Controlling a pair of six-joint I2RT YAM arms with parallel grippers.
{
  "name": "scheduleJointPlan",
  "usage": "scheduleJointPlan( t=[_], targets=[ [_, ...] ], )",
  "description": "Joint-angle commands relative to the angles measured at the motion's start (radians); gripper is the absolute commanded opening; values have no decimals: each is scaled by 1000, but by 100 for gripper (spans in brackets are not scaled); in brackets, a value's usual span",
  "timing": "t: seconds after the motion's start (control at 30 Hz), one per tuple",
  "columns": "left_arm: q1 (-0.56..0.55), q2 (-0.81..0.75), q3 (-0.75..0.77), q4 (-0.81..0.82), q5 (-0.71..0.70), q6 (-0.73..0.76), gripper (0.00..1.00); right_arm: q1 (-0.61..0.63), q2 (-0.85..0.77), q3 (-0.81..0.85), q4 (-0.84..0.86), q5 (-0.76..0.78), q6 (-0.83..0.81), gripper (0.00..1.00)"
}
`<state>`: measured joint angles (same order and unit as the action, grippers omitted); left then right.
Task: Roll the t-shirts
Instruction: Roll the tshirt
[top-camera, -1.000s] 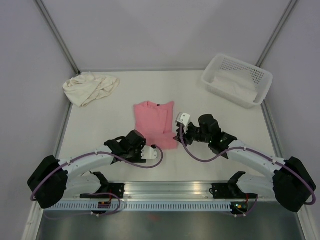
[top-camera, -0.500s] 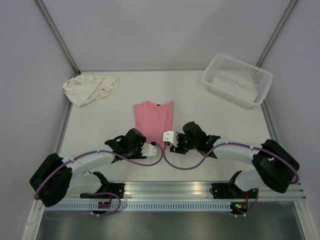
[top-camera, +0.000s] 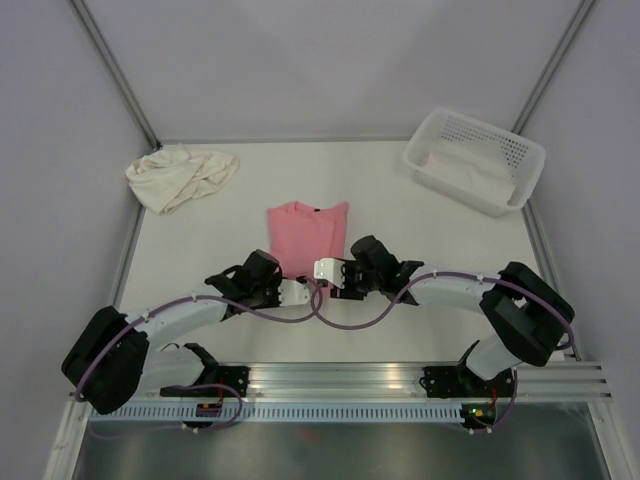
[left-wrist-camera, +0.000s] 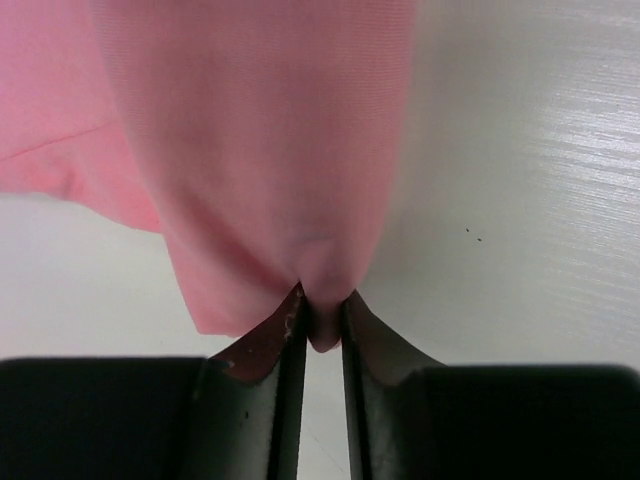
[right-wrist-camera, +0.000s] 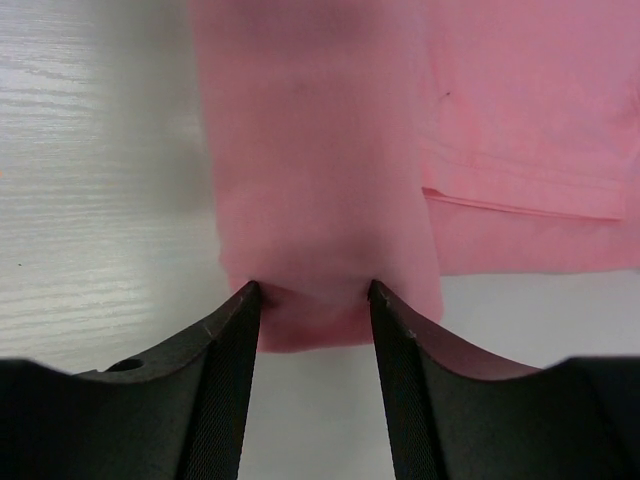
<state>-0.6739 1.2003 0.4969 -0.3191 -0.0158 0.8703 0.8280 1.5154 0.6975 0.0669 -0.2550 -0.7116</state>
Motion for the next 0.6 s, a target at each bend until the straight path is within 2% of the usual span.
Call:
scheduleJointPlan(
  t=[0.0,0.17,0.2,0.3,0.33,0.57],
  targets=[
    [37,19,51,-15,89,21,22,5,72,75,-51,-9,-19,53],
    [134,61,126,-86,178,38,7,5,120,147,-147,11,1,46],
    [148,67,138,-98,189,42,4,5,137,158,-165,5,11,35],
    [188,79,176,-152,235,56,2,-4,141,194,-242,-41,47,6],
    [198,76,186,-167,261,58,2,-7,137,198,-255,-56,54,2],
    [203,21,259,-391,433,45,2,-27,77,241,-462,-265,72,0]
  ],
)
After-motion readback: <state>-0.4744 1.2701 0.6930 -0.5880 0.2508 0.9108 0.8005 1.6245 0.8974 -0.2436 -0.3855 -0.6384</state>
